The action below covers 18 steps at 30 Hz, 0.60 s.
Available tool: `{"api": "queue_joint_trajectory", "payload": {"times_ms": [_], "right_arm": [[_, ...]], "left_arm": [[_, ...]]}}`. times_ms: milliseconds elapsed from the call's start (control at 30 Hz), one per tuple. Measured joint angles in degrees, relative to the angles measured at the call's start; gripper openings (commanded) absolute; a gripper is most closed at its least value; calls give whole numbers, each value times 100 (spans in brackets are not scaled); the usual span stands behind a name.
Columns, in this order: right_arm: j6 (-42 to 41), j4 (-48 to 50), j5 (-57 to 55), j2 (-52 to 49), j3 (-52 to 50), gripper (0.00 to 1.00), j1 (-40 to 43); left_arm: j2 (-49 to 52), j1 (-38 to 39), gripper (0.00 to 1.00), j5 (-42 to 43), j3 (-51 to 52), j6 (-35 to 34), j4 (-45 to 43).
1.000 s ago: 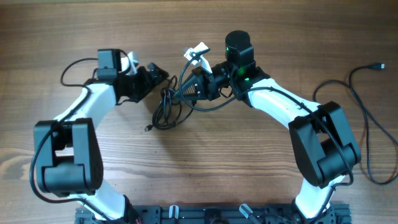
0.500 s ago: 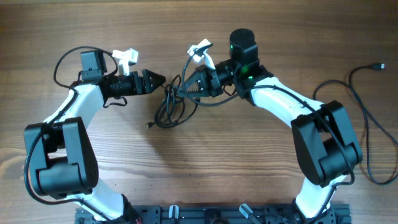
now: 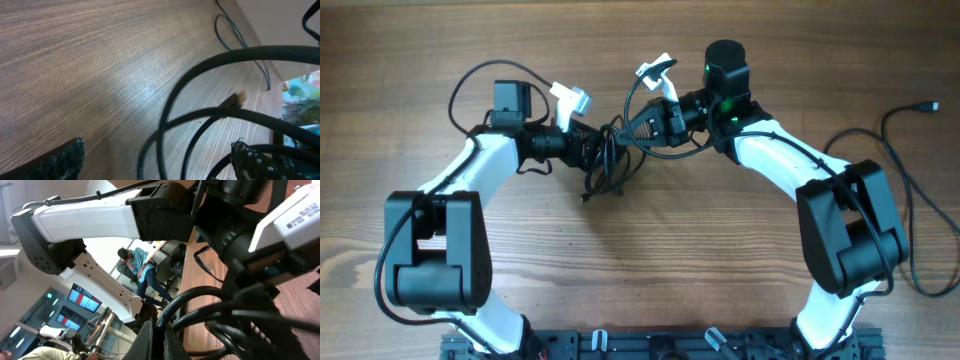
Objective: Untangle cables
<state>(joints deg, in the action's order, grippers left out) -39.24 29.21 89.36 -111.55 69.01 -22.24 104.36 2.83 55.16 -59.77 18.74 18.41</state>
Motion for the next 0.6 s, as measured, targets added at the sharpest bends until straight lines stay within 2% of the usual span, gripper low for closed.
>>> {"api": "queue_joint_trajectory", "payload": {"times_ms": [167, 333, 467, 600], "right_arm": [[-66, 0, 0, 2, 0, 5, -61], [-151, 2, 0, 0, 0, 5, -101], [-168, 2, 0, 0, 0, 5, -238], [-221, 4, 0, 0, 0, 5, -400]], "left_arm": [[0, 258, 92, -369, 0, -273, -267], [0, 308, 86, -608, 0, -647, -389], [0, 313, 91, -649, 0, -758, -439], [0, 313, 88, -651, 0, -839, -450]]}}
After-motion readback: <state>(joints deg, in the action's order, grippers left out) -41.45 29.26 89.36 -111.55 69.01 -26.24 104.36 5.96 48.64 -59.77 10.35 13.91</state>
